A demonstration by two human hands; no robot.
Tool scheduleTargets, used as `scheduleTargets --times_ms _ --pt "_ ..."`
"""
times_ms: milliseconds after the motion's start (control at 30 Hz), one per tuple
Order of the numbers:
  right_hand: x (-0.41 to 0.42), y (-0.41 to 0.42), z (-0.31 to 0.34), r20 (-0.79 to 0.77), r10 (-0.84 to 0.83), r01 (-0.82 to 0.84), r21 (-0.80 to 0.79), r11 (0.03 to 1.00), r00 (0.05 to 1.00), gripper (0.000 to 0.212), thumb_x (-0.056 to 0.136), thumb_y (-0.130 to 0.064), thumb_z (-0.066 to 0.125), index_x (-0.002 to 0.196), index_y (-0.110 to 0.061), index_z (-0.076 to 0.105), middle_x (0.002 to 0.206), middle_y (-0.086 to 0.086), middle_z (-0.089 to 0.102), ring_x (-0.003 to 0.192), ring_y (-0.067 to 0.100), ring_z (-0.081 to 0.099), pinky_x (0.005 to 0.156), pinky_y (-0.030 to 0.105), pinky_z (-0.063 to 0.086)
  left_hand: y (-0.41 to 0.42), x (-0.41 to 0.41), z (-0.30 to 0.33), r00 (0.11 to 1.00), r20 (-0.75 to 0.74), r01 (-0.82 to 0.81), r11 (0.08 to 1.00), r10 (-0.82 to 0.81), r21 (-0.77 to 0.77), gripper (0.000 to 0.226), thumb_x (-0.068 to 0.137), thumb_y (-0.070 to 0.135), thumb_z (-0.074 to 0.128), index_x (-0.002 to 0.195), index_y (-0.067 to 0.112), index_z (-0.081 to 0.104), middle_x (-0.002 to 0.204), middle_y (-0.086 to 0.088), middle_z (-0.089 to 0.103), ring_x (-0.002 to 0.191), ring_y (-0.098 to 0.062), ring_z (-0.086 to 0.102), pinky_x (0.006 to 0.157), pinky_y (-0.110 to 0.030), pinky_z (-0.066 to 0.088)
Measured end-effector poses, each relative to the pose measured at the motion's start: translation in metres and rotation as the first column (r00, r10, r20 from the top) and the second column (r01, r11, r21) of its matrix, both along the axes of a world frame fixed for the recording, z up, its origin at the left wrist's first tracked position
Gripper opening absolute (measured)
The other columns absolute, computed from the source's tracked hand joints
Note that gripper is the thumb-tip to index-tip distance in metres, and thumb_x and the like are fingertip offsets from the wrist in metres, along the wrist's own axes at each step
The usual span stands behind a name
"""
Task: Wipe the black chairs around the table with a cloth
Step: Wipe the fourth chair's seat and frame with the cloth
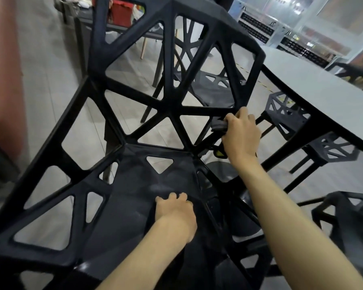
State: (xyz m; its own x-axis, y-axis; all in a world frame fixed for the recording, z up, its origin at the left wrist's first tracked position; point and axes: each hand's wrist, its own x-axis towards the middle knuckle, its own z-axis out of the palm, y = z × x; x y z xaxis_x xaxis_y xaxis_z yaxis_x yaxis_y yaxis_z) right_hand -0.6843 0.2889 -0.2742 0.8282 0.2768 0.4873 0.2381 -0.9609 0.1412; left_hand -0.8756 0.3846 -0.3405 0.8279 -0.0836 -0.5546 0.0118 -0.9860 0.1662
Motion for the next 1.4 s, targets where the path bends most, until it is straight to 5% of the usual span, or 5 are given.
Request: scheduleTargets --times_ms 200,433,833,1133,1400 --pt "-0.041 0.024 -0.078 -0.293 0.174 -0.220 -0.130 0.967 0.940 0.020 0.071 -0.001 0.077 0.086 -0.014 0.073 0.096 0.010 0.059 0.083 0.034 0.057 0.057 0.039 0.046 0.004 0.000 0.002 1.000 -0.002 0.011 1.000 -0.011 -0.004 0.065 0.097 0.017 0.056 0.158 0.012 0.031 0.161 -0.007 0.025 0.149 -0.032 0.025 0.122 -0.060 0.022" --pt "0.006 -0.013 0.007 0.009 0.101 -0.098 -0.160 0.982 0.995 0.019 0.078 -0.006 0.074 0.096 -0.015 0.074 0.104 0.012 0.058 0.093 0.038 0.056 0.060 0.037 0.034 0.002 0.001 -0.004 1.000 0.026 0.007 1.000 -0.007 0.010 0.064 0.100 0.022 0.055 0.159 0.014 0.030 0.165 -0.006 0.021 0.150 -0.031 0.024 0.123 -0.061 0.020" --pt "-0.074 -0.064 -0.014 -0.066 0.033 -0.041 -0.129 0.991 0.997 0.028 0.078 -0.005 0.074 0.103 -0.018 0.074 0.107 0.005 0.058 0.090 0.029 0.054 0.058 0.035 0.037 0.010 0.008 -0.012 0.998 0.051 0.025 0.999 -0.023 -0.023 0.051 0.103 0.019 0.042 0.154 0.022 0.040 0.152 0.000 0.036 0.144 -0.027 0.032 0.117 -0.054 0.030" --pt "-0.176 -0.089 -0.048 -0.447 -0.035 0.093 0.107 0.990 0.894 0.036 0.083 -0.010 0.069 0.113 -0.030 0.071 0.110 -0.004 0.056 0.101 0.027 0.057 0.066 0.039 0.052 0.027 -0.054 0.017 0.941 0.312 -0.076 0.981 0.130 -0.177 0.051 0.105 0.022 0.042 0.156 0.021 0.041 0.170 0.002 0.021 0.152 -0.023 0.027 0.123 -0.046 0.024" --pt "-0.249 -0.129 -0.030 -0.417 -0.021 0.244 0.489 0.837 0.909 0.042 0.089 0.000 0.065 0.121 -0.026 0.069 0.120 -0.002 0.048 0.116 0.030 0.049 0.074 0.045 0.056 0.108 -0.092 0.100 0.767 0.596 -0.173 0.971 0.238 -0.164 0.044 0.099 0.025 0.049 0.142 0.022 0.056 0.149 0.001 0.047 0.132 -0.028 0.052 0.102 -0.048 0.049"
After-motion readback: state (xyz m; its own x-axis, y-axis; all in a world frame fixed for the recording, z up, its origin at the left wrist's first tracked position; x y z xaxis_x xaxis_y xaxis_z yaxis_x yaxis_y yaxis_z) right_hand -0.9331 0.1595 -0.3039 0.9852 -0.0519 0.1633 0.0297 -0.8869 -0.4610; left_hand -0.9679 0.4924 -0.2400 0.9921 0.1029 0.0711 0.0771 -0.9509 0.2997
